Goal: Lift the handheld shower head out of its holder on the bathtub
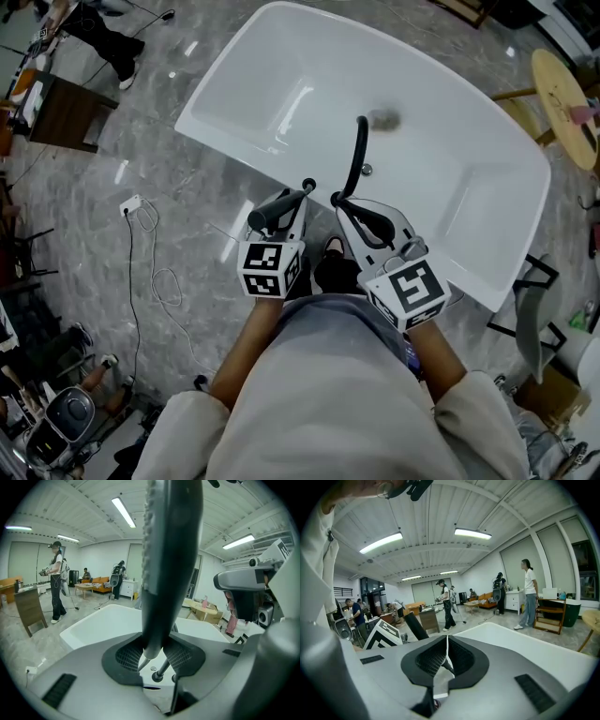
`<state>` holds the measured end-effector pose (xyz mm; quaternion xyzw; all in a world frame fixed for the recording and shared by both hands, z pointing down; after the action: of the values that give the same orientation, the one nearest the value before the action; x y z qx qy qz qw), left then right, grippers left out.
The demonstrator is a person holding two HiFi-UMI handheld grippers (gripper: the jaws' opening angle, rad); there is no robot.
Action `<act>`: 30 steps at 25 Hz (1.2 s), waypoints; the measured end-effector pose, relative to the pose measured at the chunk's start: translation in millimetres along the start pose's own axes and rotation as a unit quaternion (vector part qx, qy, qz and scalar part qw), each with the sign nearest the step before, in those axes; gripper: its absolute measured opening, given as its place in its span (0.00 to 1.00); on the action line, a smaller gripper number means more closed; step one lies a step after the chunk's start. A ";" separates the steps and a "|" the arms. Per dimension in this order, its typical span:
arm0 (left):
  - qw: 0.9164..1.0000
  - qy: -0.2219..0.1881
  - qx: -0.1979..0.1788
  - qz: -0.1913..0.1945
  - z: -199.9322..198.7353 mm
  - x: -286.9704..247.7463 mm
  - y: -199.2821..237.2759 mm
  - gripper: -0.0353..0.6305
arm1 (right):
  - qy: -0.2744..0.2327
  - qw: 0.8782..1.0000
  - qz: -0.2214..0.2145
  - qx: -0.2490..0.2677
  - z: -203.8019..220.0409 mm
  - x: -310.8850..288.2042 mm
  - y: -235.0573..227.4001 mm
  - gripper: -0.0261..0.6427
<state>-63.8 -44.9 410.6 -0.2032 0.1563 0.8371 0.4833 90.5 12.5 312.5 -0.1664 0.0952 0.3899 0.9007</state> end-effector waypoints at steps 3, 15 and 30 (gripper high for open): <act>1.000 -0.001 0.002 -0.001 -2.8 0.7 0.3 0.26 | -0.002 1.000 -0.007 -0.005 -0.9 -1.2 0.3 0.07; 1.000 -0.010 0.002 0.009 -6.3 15.2 0.9 0.26 | -0.018 1.000 -0.004 0.006 -7.8 0.2 9.6 0.07; 0.999 -0.033 0.022 0.008 -37.7 36.6 10.3 0.26 | -0.026 0.999 0.039 0.018 -15.9 0.9 24.3 0.07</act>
<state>-82.1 -39.9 360.5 -0.1637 0.1603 0.8436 0.4857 72.6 22.7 292.0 -0.1362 0.0847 0.4274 0.8897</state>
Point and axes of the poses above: the fingertips, and each gripper's own axes: x backward along the fingers, y to its left, z out of its underside, the point moved 8 cm from there along x, backward along the fingers, and after that the axes turned 12 degrees about -z, right-handed, at the moved point
